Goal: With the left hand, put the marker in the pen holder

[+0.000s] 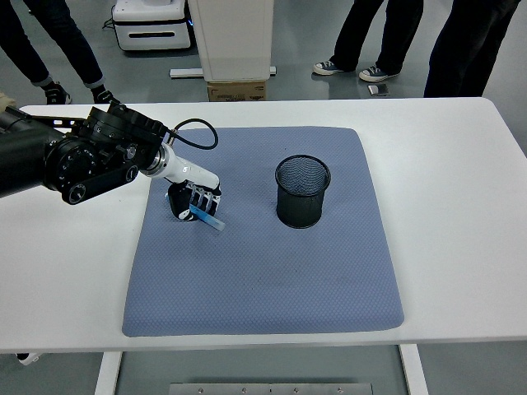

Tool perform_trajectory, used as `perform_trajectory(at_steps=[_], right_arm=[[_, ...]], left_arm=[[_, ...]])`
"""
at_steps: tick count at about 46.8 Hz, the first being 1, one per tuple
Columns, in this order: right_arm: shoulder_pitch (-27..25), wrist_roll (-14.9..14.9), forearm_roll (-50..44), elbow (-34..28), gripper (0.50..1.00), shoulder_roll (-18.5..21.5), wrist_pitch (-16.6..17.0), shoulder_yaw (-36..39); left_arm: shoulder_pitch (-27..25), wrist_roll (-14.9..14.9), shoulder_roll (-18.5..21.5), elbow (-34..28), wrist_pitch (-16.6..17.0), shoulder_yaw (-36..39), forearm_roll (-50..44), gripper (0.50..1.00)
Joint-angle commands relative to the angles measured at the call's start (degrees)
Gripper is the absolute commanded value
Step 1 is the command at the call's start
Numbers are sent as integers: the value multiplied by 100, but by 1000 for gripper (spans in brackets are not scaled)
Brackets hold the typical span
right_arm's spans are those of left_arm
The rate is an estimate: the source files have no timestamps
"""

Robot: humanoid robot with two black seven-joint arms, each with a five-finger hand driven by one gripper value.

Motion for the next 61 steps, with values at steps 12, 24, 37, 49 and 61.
perform_trajectory(at_steps=[12, 24, 37, 49, 61], right_arm=[[0, 0, 0, 0, 1000, 0, 0, 0], [0, 0, 0, 0, 1000, 0, 0, 0], [0, 0, 0, 0, 1000, 0, 0, 0], [0, 0, 0, 0, 1000, 0, 0, 0], [0, 0, 0, 0, 1000, 0, 0, 0]], left_arm=[[-9, 1, 3, 0, -4, -8, 4, 599], [-9, -17, 3, 9, -4, -8, 13, 552], [-53, -34, 12, 9, -4, -17, 13, 500], [-97, -52, 30, 9, -4, -43, -22, 500], [-185, -52, 47, 18, -4, -219, -67, 500]])
